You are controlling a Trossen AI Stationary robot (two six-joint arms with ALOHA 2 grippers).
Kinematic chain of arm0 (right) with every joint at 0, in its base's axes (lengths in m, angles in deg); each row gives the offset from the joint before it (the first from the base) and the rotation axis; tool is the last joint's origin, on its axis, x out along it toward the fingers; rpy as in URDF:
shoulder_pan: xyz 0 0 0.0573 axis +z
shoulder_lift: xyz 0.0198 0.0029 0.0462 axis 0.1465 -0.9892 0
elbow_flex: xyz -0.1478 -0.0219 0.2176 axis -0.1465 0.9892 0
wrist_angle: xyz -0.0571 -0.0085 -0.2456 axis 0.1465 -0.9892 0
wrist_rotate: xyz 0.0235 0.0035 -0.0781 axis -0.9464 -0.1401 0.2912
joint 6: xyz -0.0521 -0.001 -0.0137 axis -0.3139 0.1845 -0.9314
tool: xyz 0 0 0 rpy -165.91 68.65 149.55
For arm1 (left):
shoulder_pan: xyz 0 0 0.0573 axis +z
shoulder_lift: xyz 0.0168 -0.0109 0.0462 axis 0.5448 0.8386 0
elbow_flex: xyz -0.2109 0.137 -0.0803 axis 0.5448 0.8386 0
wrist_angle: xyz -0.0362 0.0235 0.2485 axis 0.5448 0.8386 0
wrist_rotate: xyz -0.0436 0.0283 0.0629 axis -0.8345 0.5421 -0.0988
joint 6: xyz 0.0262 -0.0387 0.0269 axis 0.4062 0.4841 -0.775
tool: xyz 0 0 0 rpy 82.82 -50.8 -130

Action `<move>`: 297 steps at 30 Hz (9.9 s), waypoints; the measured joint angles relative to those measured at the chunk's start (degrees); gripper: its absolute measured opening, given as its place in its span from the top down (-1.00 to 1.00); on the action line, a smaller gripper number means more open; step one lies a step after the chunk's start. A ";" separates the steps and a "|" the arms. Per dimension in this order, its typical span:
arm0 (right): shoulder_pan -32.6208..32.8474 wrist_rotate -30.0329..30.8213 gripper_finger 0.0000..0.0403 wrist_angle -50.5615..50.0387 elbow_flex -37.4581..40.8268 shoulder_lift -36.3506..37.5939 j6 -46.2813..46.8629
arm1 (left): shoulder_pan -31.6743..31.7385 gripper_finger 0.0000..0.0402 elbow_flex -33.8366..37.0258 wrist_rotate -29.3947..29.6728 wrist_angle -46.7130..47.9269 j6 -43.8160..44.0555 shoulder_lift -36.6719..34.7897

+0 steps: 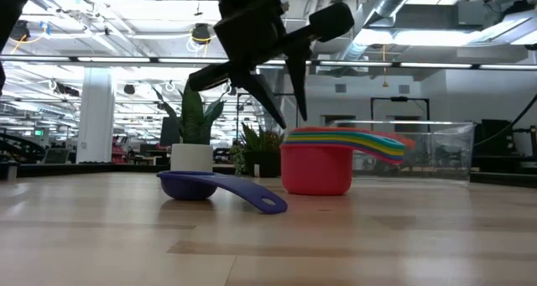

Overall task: Nest measuring cups in basket
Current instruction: Stack the dark blue measuring cup on top of the orange measuring cup, then adjust the stacked measuring cups

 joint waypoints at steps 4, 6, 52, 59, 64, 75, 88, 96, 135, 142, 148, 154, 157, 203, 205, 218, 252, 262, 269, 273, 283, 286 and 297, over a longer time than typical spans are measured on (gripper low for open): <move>0.00 0.00 0.87 0.03 0.00 0.00 0.02 | 0.37 0.42 0.00 2.96 -0.04 1.66 0.00; 0.00 0.00 0.87 0.05 0.00 0.00 0.02 | 0.39 0.41 -0.18 7.46 0.04 3.39 -0.12; -8.52 -7.70 0.87 3.03 1.60 -12.28 2.08 | -10.16 0.51 7.99 -13.58 10.46 70.41 -1.51; -8.52 -7.96 0.87 3.18 1.60 -12.28 2.01 | -10.04 0.66 7.93 -16.07 9.25 68.80 -1.51; -8.52 -8.15 0.87 3.18 1.60 -12.27 2.01 | -9.38 0.69 7.93 -16.87 8.30 70.46 -1.51; -8.52 -9.01 0.87 3.09 1.60 -12.26 1.96 | -9.31 0.69 7.93 -15.13 7.89 79.62 -1.51; -8.48 -9.03 0.87 3.05 1.60 -12.26 1.43 | -10.04 0.69 7.93 -15.08 7.98 85.98 -1.51; -8.48 -9.03 0.87 3.01 1.60 -12.26 1.33 | -10.10 0.69 10.69 -15.52 4.87 87.47 -1.42; -8.48 -9.04 0.87 3.03 1.57 -12.24 0.44 | -9.73 0.69 11.37 -9.10 3.47 88.26 -1.46; -8.48 -9.04 0.87 3.05 1.57 -12.24 0.44 | -9.75 0.69 11.36 -9.60 3.32 89.13 -1.46; -8.48 -9.05 0.87 3.05 1.57 -12.24 0.44 | -9.73 0.69 11.73 -9.73 2.52 89.42 -1.46; -8.48 -9.05 0.87 3.07 1.57 -12.24 0.45 | -9.64 0.69 11.76 -9.62 2.47 89.87 -1.46; -8.48 -9.05 0.87 3.07 1.57 -12.24 0.46 | -9.45 0.69 11.77 -9.63 2.54 89.89 -1.46; -8.48 -9.05 0.87 6.21 1.57 -12.24 0.04 | -4.71 0.99 -4.64 -3.94 11.76 87.04 -2.36; -8.48 -9.05 0.87 6.46 1.57 -12.24 0.33 | -2.31 0.99 -4.37 -3.13 8.80 88.30 -2.32; -8.11 -9.31 0.87 5.94 1.57 -12.26 0.44 | 0.75 1.00 -4.28 -9.23 -0.87 88.37 -1.40; -6.99 -9.45 0.87 6.00 1.57 -12.26 0.44 | 1.23 0.71 -4.99 -5.56 -0.55 90.56 2.27; -7.30 -8.65 0.87 5.32 1.57 -12.26 0.87 | 0.40 0.69 -4.98 -12.15 3.45 93.83 -0.43; -10.86 -8.36 0.87 -0.19 1.62 -15.76 2.35 | -3.07 0.69 -2.76 -14.78 5.28 90.71 -0.67; -14.79 -13.19 0.89 -0.13 1.60 -19.94 0.41 | -2.76 0.69 -1.80 -18.00 0.77 89.22 -0.51; -23.42 -17.19 0.94 -0.08 1.60 -24.99 -8.52 | -2.00 0.69 -1.73 -17.12 -2.59 93.13 -0.57; -25.16 -18.80 0.94 0.58 1.60 -26.35 -11.81 | -3.27 0.69 -1.73 -15.81 -2.48 95.53 -0.57; -28.89 -21.27 0.94 8.34 1.57 -27.32 -20.54 | -10.38 0.70 -1.84 -6.00 8.02 112.14 -3.32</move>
